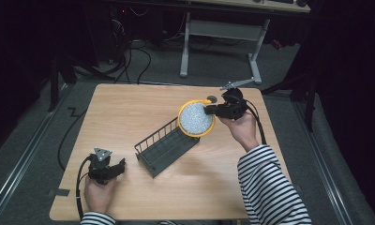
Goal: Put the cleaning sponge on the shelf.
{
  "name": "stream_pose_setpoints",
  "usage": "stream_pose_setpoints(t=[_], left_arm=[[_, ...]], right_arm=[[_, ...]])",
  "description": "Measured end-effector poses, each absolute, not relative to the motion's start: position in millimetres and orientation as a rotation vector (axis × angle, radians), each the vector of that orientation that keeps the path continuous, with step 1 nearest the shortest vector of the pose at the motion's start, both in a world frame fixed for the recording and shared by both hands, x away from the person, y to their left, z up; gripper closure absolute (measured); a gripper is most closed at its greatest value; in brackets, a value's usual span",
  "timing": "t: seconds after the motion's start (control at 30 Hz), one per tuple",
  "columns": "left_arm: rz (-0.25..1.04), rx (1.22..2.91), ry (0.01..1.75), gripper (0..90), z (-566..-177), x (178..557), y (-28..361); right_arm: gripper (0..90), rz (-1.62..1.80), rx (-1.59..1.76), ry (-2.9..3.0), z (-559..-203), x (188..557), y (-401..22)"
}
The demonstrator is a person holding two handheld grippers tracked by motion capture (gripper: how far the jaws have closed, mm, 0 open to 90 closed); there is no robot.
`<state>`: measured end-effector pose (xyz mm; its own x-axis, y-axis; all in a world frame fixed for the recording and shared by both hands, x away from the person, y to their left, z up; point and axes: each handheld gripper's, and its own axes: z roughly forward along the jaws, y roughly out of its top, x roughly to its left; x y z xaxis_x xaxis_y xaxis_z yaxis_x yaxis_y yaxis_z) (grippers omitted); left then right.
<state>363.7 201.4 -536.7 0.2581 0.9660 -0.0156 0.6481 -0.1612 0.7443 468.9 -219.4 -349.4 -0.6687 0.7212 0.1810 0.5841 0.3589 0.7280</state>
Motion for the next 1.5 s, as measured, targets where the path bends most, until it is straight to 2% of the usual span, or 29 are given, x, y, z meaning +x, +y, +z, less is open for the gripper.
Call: stream_pose_setpoints(t=[0.97,1.5], left_arm=[[0.632,1.899,1.451,30.9,-536.8,363.7,200.8],[0.628,1.902,1.447,30.9,-536.7,363.6,200.8]], right_arm=[[82.3,1.119,1.173,2.523,-381.6,494.8,-155.6],[80.6,1.049,1.13,2.541,-400.5,497.5,-143.2]])
